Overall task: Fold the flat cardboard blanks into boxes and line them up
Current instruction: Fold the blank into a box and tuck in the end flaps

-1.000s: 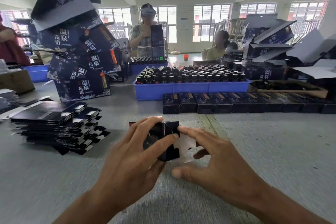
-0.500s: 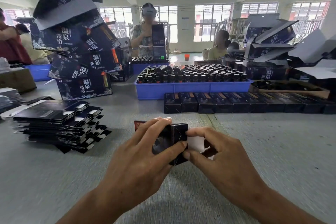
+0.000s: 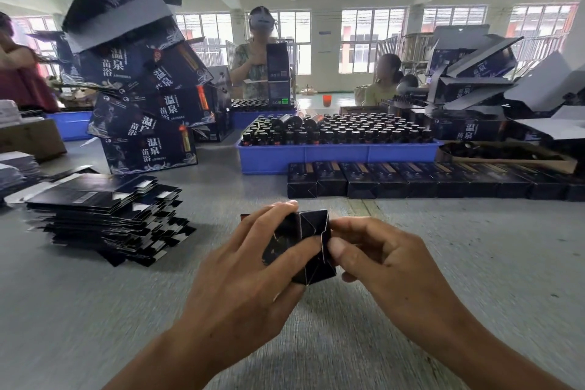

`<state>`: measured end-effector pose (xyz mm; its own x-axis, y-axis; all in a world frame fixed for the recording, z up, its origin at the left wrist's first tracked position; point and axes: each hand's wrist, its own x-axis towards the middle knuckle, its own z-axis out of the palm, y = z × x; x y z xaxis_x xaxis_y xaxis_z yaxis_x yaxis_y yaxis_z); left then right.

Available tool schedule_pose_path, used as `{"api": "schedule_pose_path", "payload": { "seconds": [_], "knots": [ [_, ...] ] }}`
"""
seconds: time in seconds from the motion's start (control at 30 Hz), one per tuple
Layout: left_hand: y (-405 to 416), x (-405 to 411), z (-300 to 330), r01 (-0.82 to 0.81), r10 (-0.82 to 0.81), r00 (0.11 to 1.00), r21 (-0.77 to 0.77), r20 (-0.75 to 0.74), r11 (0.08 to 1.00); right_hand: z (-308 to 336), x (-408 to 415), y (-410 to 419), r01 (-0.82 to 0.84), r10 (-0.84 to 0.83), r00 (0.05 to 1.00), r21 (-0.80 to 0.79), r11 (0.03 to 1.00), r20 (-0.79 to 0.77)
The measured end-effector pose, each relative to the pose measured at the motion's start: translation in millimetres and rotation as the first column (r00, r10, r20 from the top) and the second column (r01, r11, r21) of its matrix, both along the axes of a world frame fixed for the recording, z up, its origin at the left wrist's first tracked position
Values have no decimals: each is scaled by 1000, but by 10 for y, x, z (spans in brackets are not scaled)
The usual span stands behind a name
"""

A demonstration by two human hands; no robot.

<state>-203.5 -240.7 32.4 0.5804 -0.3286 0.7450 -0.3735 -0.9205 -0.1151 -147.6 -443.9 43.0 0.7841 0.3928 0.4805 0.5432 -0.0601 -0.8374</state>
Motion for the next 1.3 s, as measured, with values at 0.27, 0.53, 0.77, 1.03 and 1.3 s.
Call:
{"api": "schedule_pose_path", "payload": {
  "seconds": [0.27,0.53,0.77,1.03,1.3],
  "knots": [
    [-97,-29,16,11,-15,999,-103,-38,995,-7,-9,8,27,-26,1000,-45,999,17],
    [-128,-27,4,10,-11,1000,-101,-11,995,20,-39,24,54,-53,998,-24,998,44],
    [-157,-34,17,15,-16,1000,-79,-18,997,-1,-75,41,123,-121,991,-16,992,63],
    [-142,-33,32,34,-36,999,-127,-13,991,10,-71,28,97,-95,993,-36,995,70],
    [-115,-32,22,13,-14,1000,-112,-10,994,20,-56,30,65,-61,994,-48,997,87]
  ]
}}
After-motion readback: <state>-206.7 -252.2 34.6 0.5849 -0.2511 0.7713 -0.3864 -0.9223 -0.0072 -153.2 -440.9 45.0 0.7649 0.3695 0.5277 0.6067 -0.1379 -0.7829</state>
